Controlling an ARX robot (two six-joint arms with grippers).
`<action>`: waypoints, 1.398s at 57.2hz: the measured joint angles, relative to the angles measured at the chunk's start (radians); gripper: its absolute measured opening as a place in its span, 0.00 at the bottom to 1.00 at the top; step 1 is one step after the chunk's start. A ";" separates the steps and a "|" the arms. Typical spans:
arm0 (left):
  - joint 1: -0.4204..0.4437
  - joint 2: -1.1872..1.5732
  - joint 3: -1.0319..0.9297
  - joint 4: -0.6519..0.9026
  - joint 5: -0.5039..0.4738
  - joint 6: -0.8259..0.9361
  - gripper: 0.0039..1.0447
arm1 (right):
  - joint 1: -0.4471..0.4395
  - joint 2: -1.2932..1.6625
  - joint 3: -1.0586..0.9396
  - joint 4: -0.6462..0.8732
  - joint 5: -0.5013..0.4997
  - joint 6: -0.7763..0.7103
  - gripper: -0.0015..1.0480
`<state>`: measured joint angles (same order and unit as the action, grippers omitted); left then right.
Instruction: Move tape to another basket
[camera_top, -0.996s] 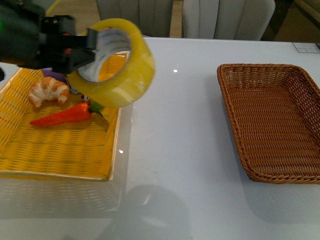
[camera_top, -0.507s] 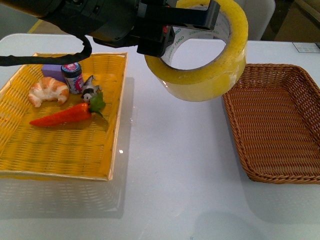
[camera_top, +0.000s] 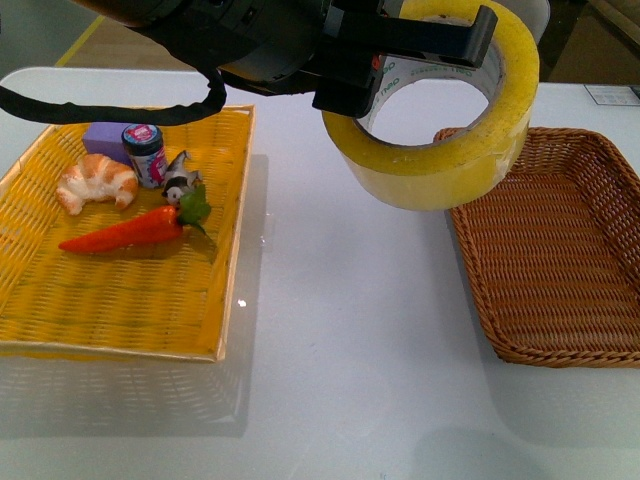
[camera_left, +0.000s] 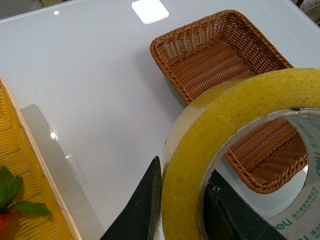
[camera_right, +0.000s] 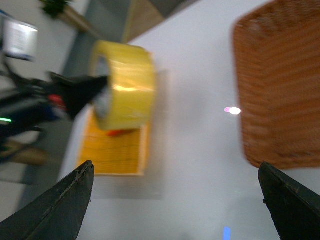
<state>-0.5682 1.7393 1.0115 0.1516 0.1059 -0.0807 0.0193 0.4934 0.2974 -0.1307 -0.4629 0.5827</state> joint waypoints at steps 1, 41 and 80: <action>0.000 0.000 0.000 -0.001 0.000 0.000 0.15 | 0.005 0.010 0.001 0.018 -0.014 0.017 0.91; -0.001 0.000 0.006 -0.035 0.018 0.000 0.15 | 0.134 0.787 0.016 0.774 -0.137 0.201 0.91; 0.010 0.000 0.015 -0.059 0.050 0.000 0.15 | 0.182 1.032 0.115 0.953 -0.124 0.272 0.91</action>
<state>-0.5587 1.7397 1.0264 0.0929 0.1562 -0.0807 0.2016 1.5257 0.4126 0.8219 -0.5873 0.8543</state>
